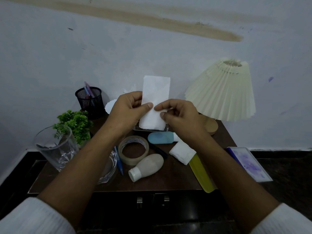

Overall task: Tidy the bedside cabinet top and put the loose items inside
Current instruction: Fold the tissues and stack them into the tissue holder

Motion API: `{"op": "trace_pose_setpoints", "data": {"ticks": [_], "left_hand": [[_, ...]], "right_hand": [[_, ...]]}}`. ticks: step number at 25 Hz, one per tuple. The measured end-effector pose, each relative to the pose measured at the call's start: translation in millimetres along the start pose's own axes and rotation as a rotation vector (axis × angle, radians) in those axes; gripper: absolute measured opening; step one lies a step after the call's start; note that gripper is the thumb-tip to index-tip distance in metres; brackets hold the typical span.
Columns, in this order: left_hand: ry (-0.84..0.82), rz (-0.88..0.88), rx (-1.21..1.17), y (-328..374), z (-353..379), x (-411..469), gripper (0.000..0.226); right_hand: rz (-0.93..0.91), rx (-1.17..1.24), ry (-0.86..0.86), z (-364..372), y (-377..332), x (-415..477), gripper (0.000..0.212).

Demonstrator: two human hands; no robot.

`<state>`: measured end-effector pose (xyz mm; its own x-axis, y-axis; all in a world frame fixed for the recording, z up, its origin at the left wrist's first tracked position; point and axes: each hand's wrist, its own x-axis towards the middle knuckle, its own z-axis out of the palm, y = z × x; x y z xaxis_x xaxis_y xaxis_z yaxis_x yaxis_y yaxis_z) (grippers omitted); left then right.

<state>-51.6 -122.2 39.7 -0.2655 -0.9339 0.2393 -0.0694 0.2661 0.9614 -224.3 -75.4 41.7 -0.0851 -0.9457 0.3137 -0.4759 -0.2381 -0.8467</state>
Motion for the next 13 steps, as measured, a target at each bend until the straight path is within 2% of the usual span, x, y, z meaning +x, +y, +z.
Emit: {"op": "trace_pose_setpoints", "data": {"ticks": [2,5,7,13], "left_hand": [[0.051,0.019,0.038,-1.9,1.2,1.1,0.038],[0.14,0.025,0.082,-2.0,3.6,4.2,0.044],[0.107,0.015,0.05,-1.3,8.3,4.6,0.042],[-0.065,-0.106,-0.033,-3.8,26.7,7.5,0.043]], "right_hand": [[0.007,-0.045,0.017,-2.6,0.9,-1.4,0.027],[0.017,-0.092,0.137,-7.6,3.8,0.0,0.042],[0.031,-0.103,0.149,-9.5,7.0,-0.5,0.049],[-0.002,-0.234,0.045,-1.9,21.4,-3.2,0.059]]}}
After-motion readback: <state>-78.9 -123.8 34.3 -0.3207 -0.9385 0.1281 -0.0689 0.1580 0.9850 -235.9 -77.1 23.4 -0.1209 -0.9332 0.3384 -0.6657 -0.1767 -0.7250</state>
